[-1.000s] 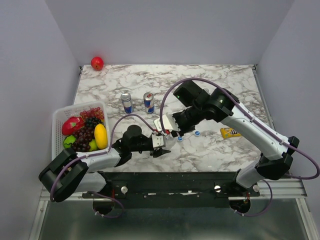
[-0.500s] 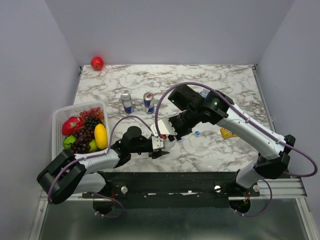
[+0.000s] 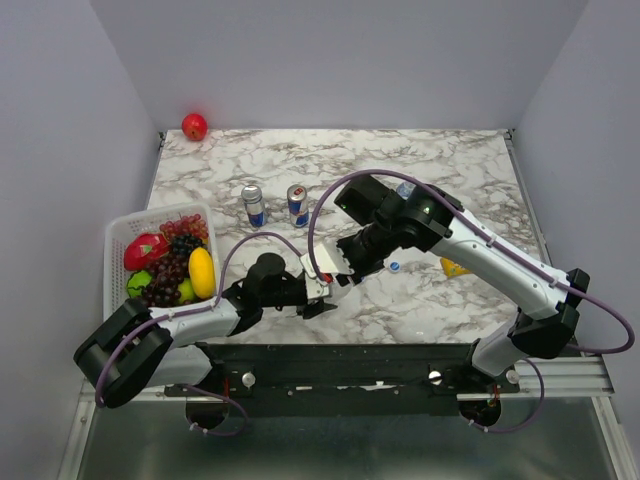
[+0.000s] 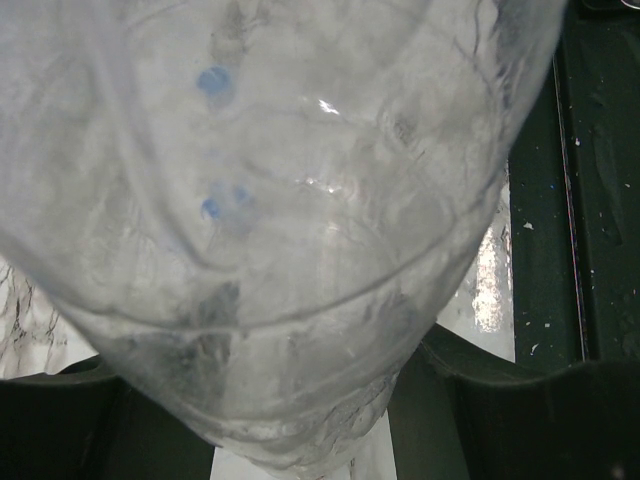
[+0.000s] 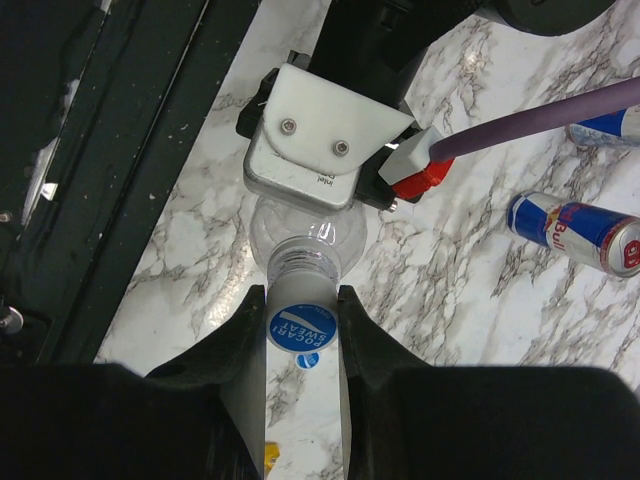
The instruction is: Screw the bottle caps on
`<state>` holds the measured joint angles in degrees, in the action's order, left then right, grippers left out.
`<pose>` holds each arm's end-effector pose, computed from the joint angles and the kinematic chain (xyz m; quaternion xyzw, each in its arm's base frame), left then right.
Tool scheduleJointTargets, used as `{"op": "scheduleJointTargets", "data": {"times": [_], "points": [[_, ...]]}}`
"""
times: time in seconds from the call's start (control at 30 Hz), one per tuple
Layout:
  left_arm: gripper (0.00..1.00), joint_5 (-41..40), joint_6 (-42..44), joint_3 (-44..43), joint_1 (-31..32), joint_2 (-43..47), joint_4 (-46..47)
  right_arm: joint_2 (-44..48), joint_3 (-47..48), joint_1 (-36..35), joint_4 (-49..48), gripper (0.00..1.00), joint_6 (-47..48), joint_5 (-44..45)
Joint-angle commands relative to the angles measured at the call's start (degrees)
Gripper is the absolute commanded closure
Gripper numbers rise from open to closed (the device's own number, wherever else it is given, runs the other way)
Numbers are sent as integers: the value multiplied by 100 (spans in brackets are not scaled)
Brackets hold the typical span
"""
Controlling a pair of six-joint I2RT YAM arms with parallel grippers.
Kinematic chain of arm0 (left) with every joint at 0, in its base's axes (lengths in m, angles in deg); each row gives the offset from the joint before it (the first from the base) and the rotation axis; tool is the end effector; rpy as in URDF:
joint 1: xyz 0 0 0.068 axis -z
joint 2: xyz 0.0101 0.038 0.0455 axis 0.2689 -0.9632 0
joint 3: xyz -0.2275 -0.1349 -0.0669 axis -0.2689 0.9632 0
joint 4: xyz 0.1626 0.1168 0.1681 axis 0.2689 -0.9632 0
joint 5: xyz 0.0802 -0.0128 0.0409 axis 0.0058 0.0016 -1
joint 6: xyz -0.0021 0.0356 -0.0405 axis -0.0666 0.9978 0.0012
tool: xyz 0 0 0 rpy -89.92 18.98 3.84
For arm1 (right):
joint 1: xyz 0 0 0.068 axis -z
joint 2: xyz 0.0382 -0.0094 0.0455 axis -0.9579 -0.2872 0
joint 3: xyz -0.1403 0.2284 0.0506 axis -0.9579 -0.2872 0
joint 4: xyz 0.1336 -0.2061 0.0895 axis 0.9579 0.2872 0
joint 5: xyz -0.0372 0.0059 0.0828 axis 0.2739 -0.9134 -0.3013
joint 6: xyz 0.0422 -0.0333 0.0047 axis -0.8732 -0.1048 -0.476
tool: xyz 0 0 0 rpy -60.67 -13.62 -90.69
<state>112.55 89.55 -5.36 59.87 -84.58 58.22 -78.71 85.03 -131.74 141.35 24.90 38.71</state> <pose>0.1480 -0.1724 0.1716 0.5545 0.5816 -0.3563 0.4768 0.1422 0.2562 0.3972 -0.8444 0.4475 0.1757 0.2362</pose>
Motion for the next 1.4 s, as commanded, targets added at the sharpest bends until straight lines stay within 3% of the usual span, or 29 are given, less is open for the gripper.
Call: {"op": "scheduleJointTargets", "data": {"times": [0.0,0.47,0.97,1.37], "points": [[100,-58,-77,-220,11,39,358,63,-236,-54,858,79,-88,271],[100,-14,-419,-351,20,118,463,213,-465,-89,532,80,-334,341],[100,-84,-165,-527,64,179,226,-121,-351,-160,707,81,-333,842],[100,127,-551,-290,55,241,630,441,-1009,-133,-400,83,-1186,386]]}}
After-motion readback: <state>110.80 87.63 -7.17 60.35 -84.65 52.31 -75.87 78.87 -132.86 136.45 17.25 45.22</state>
